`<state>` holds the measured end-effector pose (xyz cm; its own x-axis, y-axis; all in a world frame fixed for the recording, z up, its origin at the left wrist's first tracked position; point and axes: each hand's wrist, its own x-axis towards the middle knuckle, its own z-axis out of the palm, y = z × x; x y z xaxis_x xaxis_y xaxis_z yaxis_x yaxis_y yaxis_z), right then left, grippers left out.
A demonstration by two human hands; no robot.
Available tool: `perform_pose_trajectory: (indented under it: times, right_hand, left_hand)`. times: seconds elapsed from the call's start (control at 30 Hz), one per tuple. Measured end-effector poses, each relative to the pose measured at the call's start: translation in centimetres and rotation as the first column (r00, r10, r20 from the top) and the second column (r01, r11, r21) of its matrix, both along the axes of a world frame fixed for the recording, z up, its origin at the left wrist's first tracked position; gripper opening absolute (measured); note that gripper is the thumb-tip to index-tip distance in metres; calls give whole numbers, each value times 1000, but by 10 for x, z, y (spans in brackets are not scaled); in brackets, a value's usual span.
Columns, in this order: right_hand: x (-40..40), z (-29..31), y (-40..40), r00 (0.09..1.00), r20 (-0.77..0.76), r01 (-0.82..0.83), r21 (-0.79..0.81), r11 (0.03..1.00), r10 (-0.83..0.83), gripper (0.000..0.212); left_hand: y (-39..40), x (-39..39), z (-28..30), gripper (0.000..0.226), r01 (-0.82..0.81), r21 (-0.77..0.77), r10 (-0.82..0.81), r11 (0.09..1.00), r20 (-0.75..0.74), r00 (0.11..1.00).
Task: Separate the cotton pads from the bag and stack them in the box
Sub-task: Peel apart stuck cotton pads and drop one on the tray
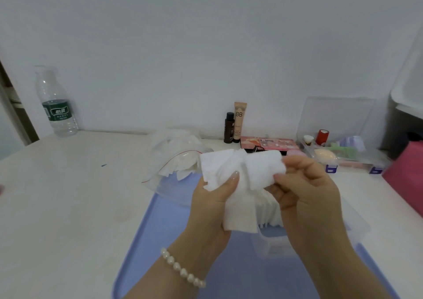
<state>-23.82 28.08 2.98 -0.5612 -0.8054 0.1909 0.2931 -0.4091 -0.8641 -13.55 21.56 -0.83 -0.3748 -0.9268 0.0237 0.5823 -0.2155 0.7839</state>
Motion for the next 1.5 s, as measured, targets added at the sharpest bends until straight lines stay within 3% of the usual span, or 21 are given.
perform_pose_trajectory:
  times: [0.1, 0.17, 0.3, 0.4, 0.6, 0.8, 0.93, 1.03, 1.2, 1.27, 1.43, 1.5]
  right_hand:
    - [4, -4, -2, 979, -186, -76, 39, 996, 82, 44]
    - [5, -7, -3, 930, -366, 9, 47, 999, 9, 40]
    - [1, -9, -5, 748, -636, 207, -50, 977, -191, 42]
    - [-2, -12, -6, 687, -691, 243, -77, 967, -227, 43]
    - [-6, -15, -8, 605, -753, 280, -101, 955, -257, 39]
    - [-3, -20, -12, 466, -809, 389, -177, 904, -359, 26]
    - [-1, -24, -13, 362, -843, 423, -232, 876, -398, 22]
    - [-3, -24, -14, 396, -831, 434, -205, 877, -390, 22]
    - [-9, -19, -14, 676, -702, 337, 26, 941, -223, 41]
    - [-10, -19, -13, 661, -712, 332, -4, 943, -236, 27]
    - [-6, -20, -9, 484, -768, 449, -194, 872, -420, 29]
    - [-6, -18, -8, 582, -713, 426, -144, 893, -392, 27]
  left_hand:
    - [3, -3, -1, 32, 61, -109, -60, 992, 11, 998]
    - [5, -3, 1, 27, 107, -103, -106, 989, 17, 994]
    - [8, -2, 2, 35, 179, -15, -179, 984, 28, 984]
    - [10, -2, 4, 29, 167, 58, -171, 984, 62, 983]
    - [8, 0, 8, 45, 176, 170, -189, 970, 62, 980]
    - [11, 0, 10, 52, 239, 123, -244, 963, 27, 969]
    - [10, 1, 6, 42, 255, 51, -257, 966, 51, 965]
    - [8, 1, 5, 42, 279, 41, -281, 959, 41, 959]
    - [7, 4, 8, 43, 307, 14, -307, 952, 89, 947]
    - [5, 5, 9, 47, 313, 21, -314, 949, 99, 944]
    - [5, 5, 12, 49, 306, 141, -312, 941, 19, 950]
    - [4, 5, 11, 46, 289, 146, -296, 946, 24, 955]
